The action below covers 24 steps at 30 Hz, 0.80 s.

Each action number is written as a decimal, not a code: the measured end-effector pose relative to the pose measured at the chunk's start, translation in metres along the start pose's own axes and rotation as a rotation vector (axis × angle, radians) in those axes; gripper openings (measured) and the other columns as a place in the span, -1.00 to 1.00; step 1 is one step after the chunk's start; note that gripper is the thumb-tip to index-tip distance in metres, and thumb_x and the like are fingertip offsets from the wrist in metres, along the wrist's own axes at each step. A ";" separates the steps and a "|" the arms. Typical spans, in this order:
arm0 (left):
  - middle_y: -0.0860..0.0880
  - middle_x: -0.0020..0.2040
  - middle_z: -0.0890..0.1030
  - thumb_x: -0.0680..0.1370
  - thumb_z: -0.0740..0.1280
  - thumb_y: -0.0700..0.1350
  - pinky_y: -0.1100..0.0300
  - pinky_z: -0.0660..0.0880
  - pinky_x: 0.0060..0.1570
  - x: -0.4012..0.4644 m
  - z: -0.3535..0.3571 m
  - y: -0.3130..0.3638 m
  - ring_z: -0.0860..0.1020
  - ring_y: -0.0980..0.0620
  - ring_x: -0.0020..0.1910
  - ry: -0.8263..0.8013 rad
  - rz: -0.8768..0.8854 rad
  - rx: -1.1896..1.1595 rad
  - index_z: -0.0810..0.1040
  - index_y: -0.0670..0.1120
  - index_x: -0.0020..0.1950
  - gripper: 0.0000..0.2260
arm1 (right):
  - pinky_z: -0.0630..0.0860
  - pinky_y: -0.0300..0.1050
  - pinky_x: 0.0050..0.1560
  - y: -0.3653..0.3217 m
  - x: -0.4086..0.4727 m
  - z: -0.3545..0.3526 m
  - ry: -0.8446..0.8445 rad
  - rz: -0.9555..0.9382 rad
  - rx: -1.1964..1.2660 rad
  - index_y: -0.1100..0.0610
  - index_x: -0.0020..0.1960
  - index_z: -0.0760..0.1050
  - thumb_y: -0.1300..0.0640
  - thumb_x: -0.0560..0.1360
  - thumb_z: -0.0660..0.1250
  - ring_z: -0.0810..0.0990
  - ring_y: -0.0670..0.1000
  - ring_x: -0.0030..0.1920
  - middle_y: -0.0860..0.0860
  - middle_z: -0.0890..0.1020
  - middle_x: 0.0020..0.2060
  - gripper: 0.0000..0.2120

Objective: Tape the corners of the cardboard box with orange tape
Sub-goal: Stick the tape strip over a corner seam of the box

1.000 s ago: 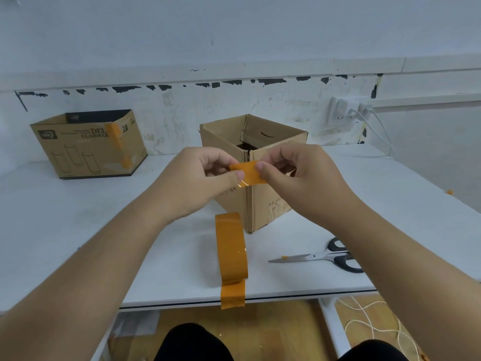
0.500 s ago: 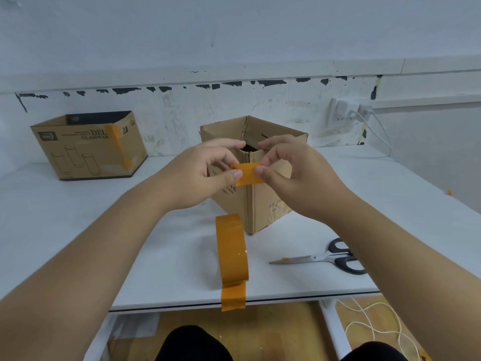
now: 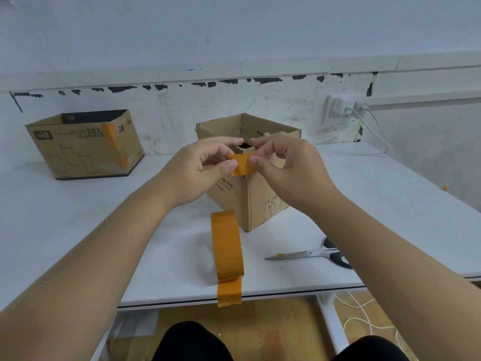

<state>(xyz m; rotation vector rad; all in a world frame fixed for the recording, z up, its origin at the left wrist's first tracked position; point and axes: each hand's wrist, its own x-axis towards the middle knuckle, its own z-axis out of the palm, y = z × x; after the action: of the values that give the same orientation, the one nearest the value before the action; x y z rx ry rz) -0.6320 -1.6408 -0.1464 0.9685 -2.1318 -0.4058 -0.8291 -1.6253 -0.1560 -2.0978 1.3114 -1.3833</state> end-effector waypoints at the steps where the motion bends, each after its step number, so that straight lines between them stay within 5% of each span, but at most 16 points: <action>1: 0.16 0.26 0.50 0.57 0.31 -0.19 0.44 0.44 0.04 0.001 0.000 -0.001 0.53 0.25 0.10 0.007 0.001 -0.002 0.59 -0.11 -0.04 -0.93 | 0.41 -0.14 0.26 0.000 0.001 0.001 0.007 -0.001 -0.007 0.15 -0.05 0.61 0.12 0.50 0.39 0.45 -0.15 0.31 -0.09 0.63 0.13 -0.90; 10: 0.08 0.15 0.56 0.55 0.33 -0.21 0.39 0.47 0.04 0.006 0.003 -0.003 0.53 0.17 0.09 0.069 0.026 0.021 0.59 -0.09 -0.03 -0.94 | 0.40 -0.40 -0.04 0.002 0.003 0.009 0.109 -0.049 -0.056 0.09 -0.14 0.60 0.13 0.47 0.41 0.54 -0.15 0.05 -0.09 0.64 0.02 -0.97; 17: 0.00 0.09 0.60 0.52 0.37 -0.24 0.30 0.55 -0.01 0.009 0.003 -0.001 0.58 0.08 -0.01 0.108 0.013 0.026 0.61 -0.18 -0.04 -0.95 | 0.43 -0.35 -0.06 0.003 0.005 0.010 0.138 -0.112 -0.138 0.11 -0.12 0.61 0.12 0.46 0.42 0.57 -0.08 0.02 -0.05 0.64 -0.03 -0.94; 24: 0.03 0.03 0.62 0.47 0.42 -0.25 0.21 0.57 -0.07 0.010 0.007 -0.003 0.59 0.11 -0.12 0.162 0.015 -0.019 0.60 -0.06 -0.10 -0.90 | 0.45 -0.29 -0.07 0.005 0.006 0.009 0.143 -0.155 -0.206 0.14 -0.09 0.62 0.09 0.47 0.42 0.55 -0.07 -0.02 -0.04 0.64 -0.04 -0.89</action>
<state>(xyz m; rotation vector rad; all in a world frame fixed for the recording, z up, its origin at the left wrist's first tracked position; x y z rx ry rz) -0.6401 -1.6503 -0.1475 0.9419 -1.9845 -0.3280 -0.8233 -1.6355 -0.1606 -2.3157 1.4265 -1.5454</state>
